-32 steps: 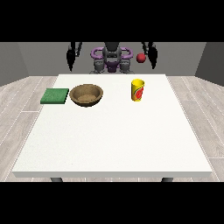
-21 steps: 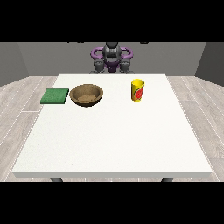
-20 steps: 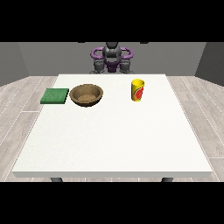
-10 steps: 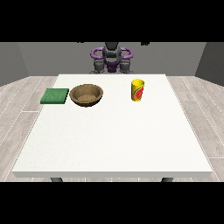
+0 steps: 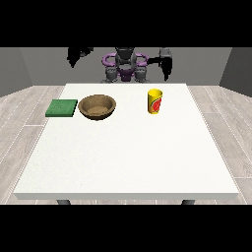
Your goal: Pick the cup and pour the ball into the bowl, then pick the bowl and place it on the pad
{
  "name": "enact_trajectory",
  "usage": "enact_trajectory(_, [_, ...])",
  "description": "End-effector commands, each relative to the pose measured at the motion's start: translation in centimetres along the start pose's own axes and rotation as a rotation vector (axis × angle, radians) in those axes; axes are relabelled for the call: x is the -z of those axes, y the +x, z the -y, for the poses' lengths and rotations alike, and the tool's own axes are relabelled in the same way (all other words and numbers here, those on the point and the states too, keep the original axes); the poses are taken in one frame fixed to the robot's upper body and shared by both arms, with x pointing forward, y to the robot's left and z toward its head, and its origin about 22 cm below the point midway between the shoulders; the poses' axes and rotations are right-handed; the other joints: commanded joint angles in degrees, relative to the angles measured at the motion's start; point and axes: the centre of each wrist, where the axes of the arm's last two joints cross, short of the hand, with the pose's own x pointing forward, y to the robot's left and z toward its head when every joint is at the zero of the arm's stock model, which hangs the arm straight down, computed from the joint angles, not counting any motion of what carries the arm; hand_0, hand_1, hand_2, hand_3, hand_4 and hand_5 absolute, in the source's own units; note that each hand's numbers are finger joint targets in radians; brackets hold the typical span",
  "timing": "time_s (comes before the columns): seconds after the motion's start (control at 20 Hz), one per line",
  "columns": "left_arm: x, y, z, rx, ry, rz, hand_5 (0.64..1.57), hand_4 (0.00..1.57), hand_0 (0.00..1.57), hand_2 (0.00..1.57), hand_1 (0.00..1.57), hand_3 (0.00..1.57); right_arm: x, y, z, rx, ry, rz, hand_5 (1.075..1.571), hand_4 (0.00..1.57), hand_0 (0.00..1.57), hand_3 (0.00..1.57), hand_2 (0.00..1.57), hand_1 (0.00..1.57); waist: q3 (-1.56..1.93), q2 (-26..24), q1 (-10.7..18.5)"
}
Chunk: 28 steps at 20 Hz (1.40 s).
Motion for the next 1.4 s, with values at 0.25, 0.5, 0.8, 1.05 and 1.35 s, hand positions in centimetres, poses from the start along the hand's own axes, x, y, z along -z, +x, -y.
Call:
enact_trajectory(0.25, [-0.6,-6.6,-3.5,0.033,-0.014,0.033,1.472,0.19,0.0,0.0,0.0,0.0,0.9,-0.6,4.6,0.009,0.016,0.091,1.559,0.68,0.0,0.0,0.0,0.0,0.0,6.1,-1.4])
enact_trajectory(0.5, [-0.4,-9.9,-2.9,0.035,-0.013,-0.047,1.441,0.02,0.0,0.0,0.0,0.0,-0.2,-2.8,6.4,-0.005,-0.001,-0.011,1.56,0.66,0.0,0.0,0.0,0.0,0.0,1.5,-2.0])
enact_trajectory(0.8, [0.7,-12.4,-2.5,0.053,0.023,-0.064,1.42,0.2,0.0,0.0,0.0,0.0,0.7,-2.4,6.4,-0.014,0.025,0.012,1.563,0.68,0.0,0.0,0.0,0.0,-0.01,1.9,-3.1])
enact_trajectory(1.05, [0.3,-13.9,-2.6,0.041,0.017,-0.088,1.464,0.36,0.0,0.0,0.0,0.0,1.2,-2.1,9.1,-0.023,0.031,-0.013,1.564,0.67,0.0,0.0,0.0,0.0,-0.01,2.0,-3.1])
enact_trajectory(1.35, [-1.3,-15.6,-3.7,0.258,0.094,-0.01,1.481,1.34,1.23,1.57,1.23,1.57,2.7,1.9,8.5,0.009,0.088,0.072,1.569,0.65,0.0,0.14,0.0,0.0,-0.04,6.5,-8.0])
